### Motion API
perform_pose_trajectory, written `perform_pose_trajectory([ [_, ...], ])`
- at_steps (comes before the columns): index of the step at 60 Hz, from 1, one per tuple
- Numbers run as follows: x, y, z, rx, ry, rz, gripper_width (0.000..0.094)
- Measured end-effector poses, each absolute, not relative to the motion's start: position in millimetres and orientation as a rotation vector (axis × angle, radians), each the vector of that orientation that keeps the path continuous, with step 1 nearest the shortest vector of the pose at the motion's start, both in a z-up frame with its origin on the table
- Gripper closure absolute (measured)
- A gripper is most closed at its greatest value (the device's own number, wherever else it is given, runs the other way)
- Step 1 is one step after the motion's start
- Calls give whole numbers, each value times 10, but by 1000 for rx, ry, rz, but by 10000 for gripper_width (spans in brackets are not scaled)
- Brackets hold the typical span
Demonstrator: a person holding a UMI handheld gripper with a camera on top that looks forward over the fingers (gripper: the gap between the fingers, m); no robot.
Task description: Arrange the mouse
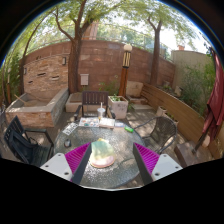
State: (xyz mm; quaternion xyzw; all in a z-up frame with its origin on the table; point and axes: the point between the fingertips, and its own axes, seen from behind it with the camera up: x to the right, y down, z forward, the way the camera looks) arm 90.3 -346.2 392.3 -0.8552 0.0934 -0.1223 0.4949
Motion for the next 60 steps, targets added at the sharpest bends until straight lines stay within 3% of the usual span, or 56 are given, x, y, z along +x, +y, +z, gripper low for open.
perform_pose_trajectory([
  [7, 918, -3493, 3760, -2105, 238, -294, 87],
  [15, 892, -3508, 3327, -2155, 244, -276, 88],
  [35, 60, -3398, 1362, -2389, 124, -157, 83],
  [43, -557, -2795, 904, -2396, 65, -49, 74],
  [60, -1327, -821, 417, -2314, -15, -3, 77],
])
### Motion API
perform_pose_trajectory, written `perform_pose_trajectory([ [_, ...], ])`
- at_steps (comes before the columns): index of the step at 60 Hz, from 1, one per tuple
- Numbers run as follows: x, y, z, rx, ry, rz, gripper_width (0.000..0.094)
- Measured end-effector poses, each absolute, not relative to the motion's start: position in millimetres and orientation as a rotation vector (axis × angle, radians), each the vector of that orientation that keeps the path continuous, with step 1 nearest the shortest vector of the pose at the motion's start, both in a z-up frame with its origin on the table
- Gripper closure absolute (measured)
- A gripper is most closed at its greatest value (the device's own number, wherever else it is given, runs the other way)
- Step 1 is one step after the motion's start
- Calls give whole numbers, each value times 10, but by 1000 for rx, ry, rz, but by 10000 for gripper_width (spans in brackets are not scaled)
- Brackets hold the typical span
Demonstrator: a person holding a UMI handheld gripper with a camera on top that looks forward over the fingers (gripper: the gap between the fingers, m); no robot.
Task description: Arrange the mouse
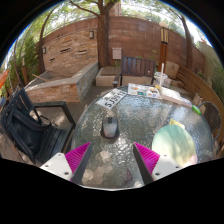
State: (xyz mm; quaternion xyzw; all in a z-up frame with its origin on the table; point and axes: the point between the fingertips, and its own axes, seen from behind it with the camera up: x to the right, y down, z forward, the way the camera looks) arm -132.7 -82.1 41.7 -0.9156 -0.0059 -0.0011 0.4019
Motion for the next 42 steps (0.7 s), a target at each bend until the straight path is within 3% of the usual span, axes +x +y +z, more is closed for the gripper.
perform_pose_trajectory([
  [14, -1431, 182, -43, -2328, -5, -20, 123],
  [21, -1428, 300, -218, -2360, -10, -18, 304],
  [30, -1435, 317, -176, -2333, -64, -20, 488],
  [37, -1465, 270, -127, -2348, -53, 11, 563],
  [42, -1536, 245, 201, -2303, -75, 69, 574],
])
